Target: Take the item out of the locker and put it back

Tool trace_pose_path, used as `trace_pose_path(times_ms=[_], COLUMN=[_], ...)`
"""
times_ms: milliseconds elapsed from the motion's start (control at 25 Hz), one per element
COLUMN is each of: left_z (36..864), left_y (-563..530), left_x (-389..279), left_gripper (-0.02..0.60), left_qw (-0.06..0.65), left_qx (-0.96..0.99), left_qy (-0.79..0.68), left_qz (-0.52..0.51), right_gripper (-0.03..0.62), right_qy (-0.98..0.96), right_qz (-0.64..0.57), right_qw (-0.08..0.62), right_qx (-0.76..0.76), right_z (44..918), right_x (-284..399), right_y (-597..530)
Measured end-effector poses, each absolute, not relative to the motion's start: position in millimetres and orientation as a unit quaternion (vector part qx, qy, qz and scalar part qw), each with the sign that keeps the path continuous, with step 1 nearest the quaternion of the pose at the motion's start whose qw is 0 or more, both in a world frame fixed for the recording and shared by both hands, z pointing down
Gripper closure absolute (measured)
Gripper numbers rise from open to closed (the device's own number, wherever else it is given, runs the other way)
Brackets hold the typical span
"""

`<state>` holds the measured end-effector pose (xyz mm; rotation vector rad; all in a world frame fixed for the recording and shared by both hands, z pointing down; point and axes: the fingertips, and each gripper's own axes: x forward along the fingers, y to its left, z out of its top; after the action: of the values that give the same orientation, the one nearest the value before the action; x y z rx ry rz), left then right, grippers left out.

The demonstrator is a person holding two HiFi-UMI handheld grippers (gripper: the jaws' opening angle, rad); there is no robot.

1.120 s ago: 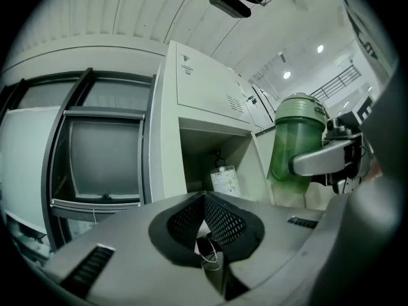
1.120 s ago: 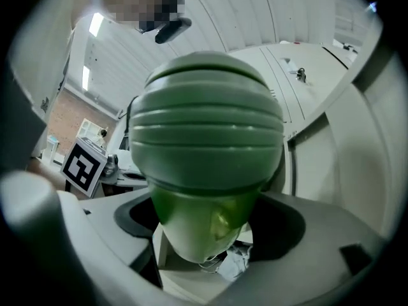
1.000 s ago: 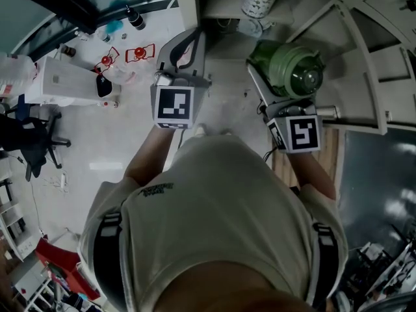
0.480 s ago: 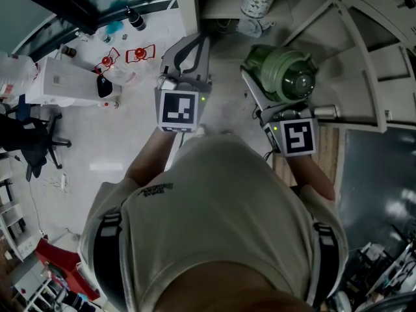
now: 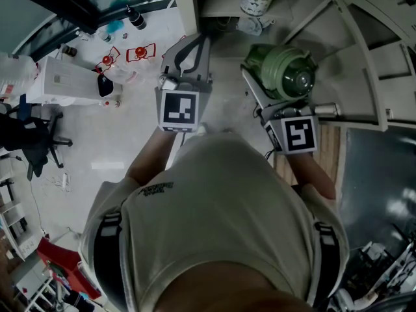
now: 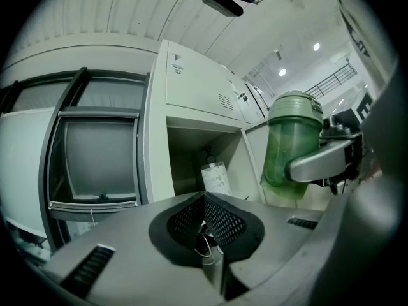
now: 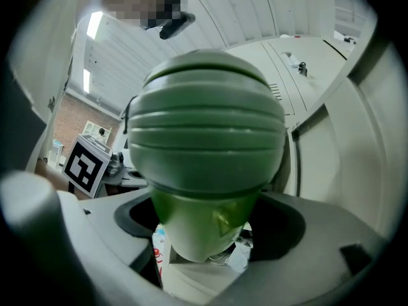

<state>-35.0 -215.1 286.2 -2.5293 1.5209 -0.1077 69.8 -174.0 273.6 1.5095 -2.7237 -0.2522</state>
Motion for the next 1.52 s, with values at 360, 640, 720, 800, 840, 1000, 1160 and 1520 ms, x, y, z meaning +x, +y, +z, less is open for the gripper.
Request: trace_pose_path(times_ms=[360,640,720,800,840,1000,1160,1520], left_z=[284,286,287,287,287,287,283,274], left_y=[-213,-213,-212,-212,-212,-214,-218,-232], left_x=[-31,-29,-28,-28,-29,-27,-26,-19], left_gripper=[0.568,0.568,0.568,0.568,0.568,0.568,0.568,0.568], left_qw=[0.092,0.092,0.091,0.089,0.088,0.087,0.09,0.095], left_qx=[-0.856,-0.857,-0.857,-0.857,-0.858,-0.858,-0.858,-0.861], left_qy=[0.508,0.507,0.506,0.506,0.506,0.506,0.504,0.499], left_qz=[-0.024,-0.027,-0.028,-0.028,-0.028,-0.03,-0.031,-0.029], right_gripper=[0.187,0.187,0.187,0.187,0.187,0.187,0.187,0.187], right_qy=[-0.874,-0.875,-0.874,-0.874,-0.873,-0.874,-0.875,-0.875], right_qz=[-0.075,-0.069,-0.068,-0.065,-0.064,-0.06,-0.051,-0.044], right_qw=[0.012,0.014,0.015,0.018,0.02,0.019,0.02,0.048], right_qx=[0.48,0.479,0.48,0.482,0.483,0.482,0.481,0.48], right_z=[277,280,280,282,282,284,280,287], right_x=[69,71,73,74,74,75,74,68], right_y=[-175,-174,-175,-175,-175,-179,-185,-218])
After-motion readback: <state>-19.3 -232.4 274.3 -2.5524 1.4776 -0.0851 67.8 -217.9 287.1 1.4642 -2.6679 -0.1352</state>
